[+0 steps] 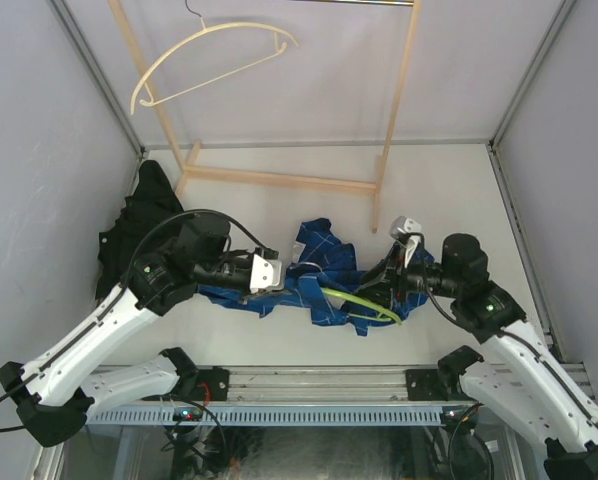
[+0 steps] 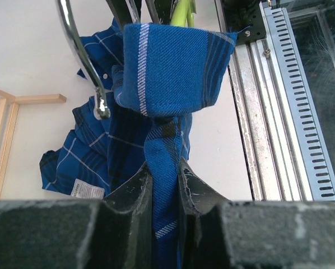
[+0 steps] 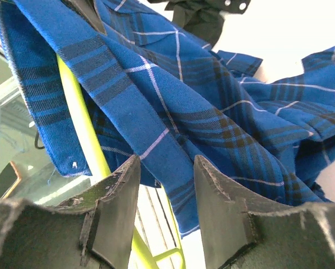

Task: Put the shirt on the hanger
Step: Hang the shirt on the hanger.

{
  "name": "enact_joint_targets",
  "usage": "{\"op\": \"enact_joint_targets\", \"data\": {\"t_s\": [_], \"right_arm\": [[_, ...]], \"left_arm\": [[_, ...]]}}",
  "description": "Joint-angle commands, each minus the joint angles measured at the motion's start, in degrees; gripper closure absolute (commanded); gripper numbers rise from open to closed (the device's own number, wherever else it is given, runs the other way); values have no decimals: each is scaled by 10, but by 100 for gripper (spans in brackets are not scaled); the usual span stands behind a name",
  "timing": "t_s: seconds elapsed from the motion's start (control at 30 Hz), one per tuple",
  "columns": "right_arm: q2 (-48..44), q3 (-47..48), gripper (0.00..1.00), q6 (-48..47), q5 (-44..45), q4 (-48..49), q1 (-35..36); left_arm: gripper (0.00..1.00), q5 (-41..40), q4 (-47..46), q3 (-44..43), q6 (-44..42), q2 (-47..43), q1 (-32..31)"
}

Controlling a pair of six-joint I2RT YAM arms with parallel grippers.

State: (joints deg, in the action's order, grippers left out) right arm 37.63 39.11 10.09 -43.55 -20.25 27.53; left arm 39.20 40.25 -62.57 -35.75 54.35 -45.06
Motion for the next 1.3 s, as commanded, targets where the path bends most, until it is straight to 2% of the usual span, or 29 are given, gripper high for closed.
{"op": "enact_joint_targets", "data": {"t_s": [0.0, 0.2, 0.43, 0.67, 0.9, 1.27], "right_arm": [[45, 4, 58, -16, -30, 37, 27], [83, 4, 63, -28, 15, 42, 62], [51, 2, 67, -39, 69, 13, 78], [-19, 3, 62, -36, -41, 41, 74], [5, 4, 59, -51, -66, 34, 91], [73, 10, 65, -87, 59, 14, 171]], "left_arm": [[100, 14, -45, 6, -11, -12, 4], [100, 1, -49, 7, -1, -12, 4], [100, -10, -55, 7, 12, -14, 5], [100, 10, -44, 19, -32, -31, 5], [100, 21, -82, 51, -38, -65, 5], [100, 25, -90, 56, -40, -71, 5]]}}
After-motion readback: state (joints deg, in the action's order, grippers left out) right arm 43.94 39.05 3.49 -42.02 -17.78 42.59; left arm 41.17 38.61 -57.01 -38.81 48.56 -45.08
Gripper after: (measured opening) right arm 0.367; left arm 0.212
